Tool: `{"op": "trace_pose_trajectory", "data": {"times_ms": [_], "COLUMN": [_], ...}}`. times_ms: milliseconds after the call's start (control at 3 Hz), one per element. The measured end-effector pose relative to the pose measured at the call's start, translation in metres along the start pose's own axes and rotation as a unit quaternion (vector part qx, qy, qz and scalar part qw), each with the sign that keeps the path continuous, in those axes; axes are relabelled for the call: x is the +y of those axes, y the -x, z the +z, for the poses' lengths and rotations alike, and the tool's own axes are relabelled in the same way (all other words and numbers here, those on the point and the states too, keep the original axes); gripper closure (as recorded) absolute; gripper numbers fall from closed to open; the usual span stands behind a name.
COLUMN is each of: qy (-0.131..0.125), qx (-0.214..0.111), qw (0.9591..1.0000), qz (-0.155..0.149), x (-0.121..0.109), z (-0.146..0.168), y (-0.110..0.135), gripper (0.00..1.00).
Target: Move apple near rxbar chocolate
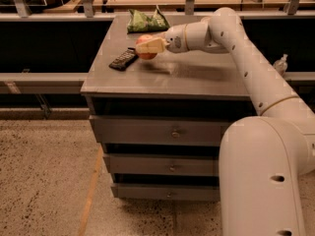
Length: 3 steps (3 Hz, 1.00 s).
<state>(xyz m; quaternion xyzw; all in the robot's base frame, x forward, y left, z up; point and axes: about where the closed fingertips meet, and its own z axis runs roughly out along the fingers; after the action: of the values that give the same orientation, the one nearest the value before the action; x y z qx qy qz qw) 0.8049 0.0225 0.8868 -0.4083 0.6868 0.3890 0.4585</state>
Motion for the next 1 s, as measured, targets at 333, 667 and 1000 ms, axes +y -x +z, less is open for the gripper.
{"op": "trace_pose_trajectory", "data": {"times_ms": [333,667,1000], "qy": [0.008,0.008,-0.002], "qx": [0.022,0.033,0.037], "qw": [0.9996,0.9992,0.9989], "qz": [-0.017,-0.022,-0.027], "x": [0.004,0.002,-0.0042], "z": [0.0079,0.0126,0.0144], "y": [-0.0065,-0.0127,-0.0164], "gripper": [0.51,0.28,0.05]}}
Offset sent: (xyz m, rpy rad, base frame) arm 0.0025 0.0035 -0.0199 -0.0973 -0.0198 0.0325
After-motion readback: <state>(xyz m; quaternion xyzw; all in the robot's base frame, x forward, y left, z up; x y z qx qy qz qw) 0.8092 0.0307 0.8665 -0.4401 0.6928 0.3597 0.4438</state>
